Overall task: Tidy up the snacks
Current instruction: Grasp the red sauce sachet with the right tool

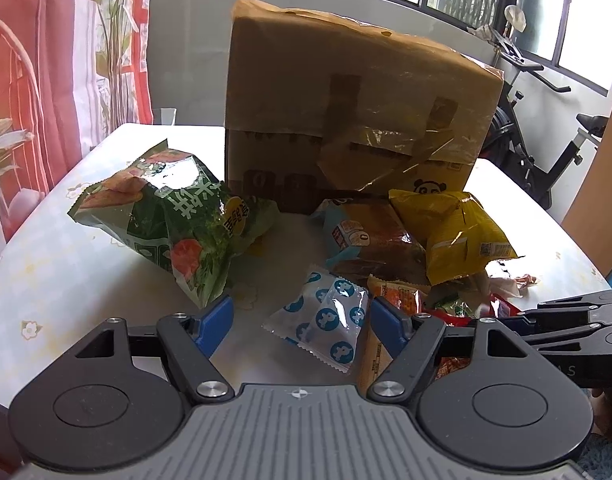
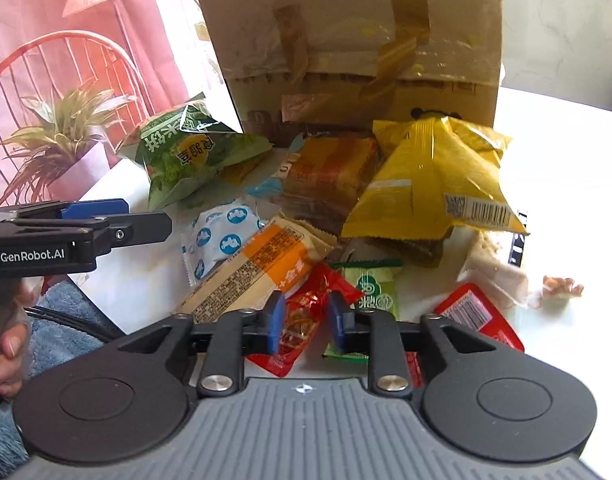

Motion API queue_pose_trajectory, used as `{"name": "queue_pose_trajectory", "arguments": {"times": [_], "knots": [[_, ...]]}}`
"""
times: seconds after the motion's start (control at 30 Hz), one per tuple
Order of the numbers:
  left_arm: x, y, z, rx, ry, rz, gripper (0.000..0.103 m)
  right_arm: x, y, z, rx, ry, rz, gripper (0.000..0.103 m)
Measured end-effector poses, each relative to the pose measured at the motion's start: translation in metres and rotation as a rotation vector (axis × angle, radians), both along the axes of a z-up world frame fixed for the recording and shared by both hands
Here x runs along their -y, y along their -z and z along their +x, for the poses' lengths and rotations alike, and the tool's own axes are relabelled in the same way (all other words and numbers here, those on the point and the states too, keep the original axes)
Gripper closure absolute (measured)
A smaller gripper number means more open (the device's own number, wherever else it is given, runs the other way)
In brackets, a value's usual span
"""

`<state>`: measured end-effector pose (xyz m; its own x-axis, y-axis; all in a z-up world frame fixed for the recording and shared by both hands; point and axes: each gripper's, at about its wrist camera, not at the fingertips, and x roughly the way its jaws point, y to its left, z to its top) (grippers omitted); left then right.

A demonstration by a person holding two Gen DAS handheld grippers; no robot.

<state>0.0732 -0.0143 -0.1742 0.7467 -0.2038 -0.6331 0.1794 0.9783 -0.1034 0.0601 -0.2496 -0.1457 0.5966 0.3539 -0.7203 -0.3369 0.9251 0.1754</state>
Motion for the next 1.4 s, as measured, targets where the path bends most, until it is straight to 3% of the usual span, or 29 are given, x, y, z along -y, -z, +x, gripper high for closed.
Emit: {"name": "queue_pose_trajectory", "arguments": {"times": [0.4, 0.7, 0.93, 1.07, 1.13, 1.17, 1.4], "knots": [[0.001, 0.005, 0.003, -0.021, 0.003, -0.001, 0.025, 0.002, 0.018, 0.014, -0.109, 0.004, 0.049, 0.069], [0.001, 0.006, 0.003, -0.026, 0.002, 0.001, 0.025, -0.002, 0.021, 0.032, -0.089, 0.029, 0.080, 0.064], [-0.001, 0.007, 0.004, -0.035, -0.011, -0.001, 0.026, -0.013, 0.023, 0.042, -0.012, -0.004, 0.011, 0.064], [-0.003, 0.009, 0.006, -0.050, -0.021, -0.007, 0.029, -0.013, 0.021, 0.037, 0.027, -0.026, 0.016, 0.078], [-0.003, 0.010, 0.007, -0.056, -0.022, -0.008, 0.029, -0.014, 0.017, 0.031, 0.048, -0.045, 0.014, 0.097], [-0.003, 0.010, 0.008, -0.057, -0.022, -0.008, 0.029, -0.014, 0.015, 0.028, 0.058, -0.057, 0.018, 0.100], [-0.001, 0.011, 0.009, -0.064, -0.021, -0.002, 0.029, -0.009, 0.010, 0.018, 0.072, -0.079, 0.055, 0.100]]}}
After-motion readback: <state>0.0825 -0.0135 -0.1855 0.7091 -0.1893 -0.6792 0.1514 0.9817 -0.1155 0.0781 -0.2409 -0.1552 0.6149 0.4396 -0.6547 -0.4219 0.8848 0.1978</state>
